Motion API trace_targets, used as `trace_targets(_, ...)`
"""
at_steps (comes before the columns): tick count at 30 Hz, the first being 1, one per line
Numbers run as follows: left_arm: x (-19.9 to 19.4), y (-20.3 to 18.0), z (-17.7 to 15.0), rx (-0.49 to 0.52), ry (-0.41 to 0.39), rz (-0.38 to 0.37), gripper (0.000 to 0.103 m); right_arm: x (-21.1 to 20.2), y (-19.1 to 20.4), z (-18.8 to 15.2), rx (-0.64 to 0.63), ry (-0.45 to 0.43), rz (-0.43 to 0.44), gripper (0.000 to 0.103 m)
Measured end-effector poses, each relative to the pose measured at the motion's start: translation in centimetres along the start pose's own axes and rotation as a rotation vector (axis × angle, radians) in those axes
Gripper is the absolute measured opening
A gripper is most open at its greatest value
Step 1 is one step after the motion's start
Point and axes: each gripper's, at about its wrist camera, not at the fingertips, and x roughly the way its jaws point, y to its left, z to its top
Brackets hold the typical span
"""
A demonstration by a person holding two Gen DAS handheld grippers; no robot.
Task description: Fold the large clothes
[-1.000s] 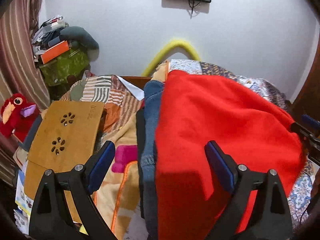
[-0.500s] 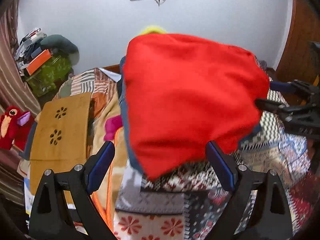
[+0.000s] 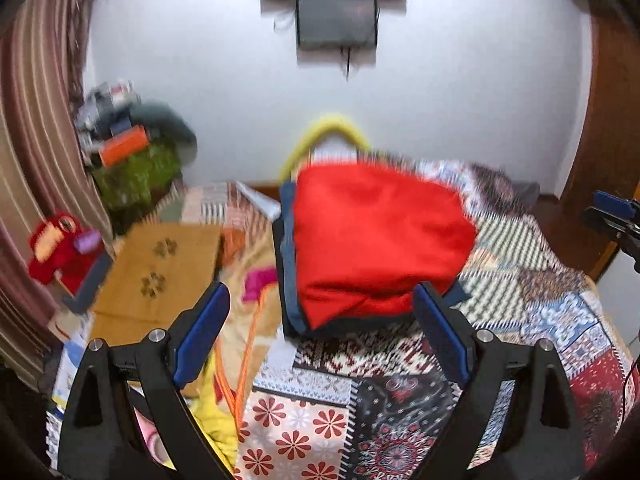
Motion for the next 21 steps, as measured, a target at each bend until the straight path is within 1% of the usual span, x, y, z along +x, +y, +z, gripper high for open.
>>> trace_targets(1,-1.2,-0.4,0.3,0.008,-0.028,0.002,0.093,-1.3,0.5,0.1,-0.005,-0.032,0.004,0.073)
trace_targets(5,-8.1,-2.6,0.7,0.037,-0.191,0.021,0.093,-6.0,2.1,0.4,0.015,-0.144,0.046,0.073)
trace_targets(9,-13.3,-3.9,0.4,0.023,-0.298,-0.003,0.093,-9.8,3.1,0.1,0.043,-0.238,0.08,0.073)
trace_targets(13,-18.2,-5.0,-0.9,-0.007,-0.414,-0.006,0.093,-13.7,4.6,-0.7,0.038,-0.337,0.07,0.073)
trace_targets(15,-19.8,-5.1,-1.6,-0.03,-0.448,-0.012,0.093,-15.3,5.3,-1.2,0.03,-0.376,0.068,0.073)
trace_targets(17,-20.9,-5.2,-2.1,-0.048,-0.477,0.003,0.093,-16.7,6.2,-1.7,0.007,-0.414,0.066,0.073)
trace_targets(21,-22.8,-5.8,-3.2,-0.052,-0.529,0.022,0.093,-17.7,7.3,-2.4,-0.013,-0.441,0.063,0.073)
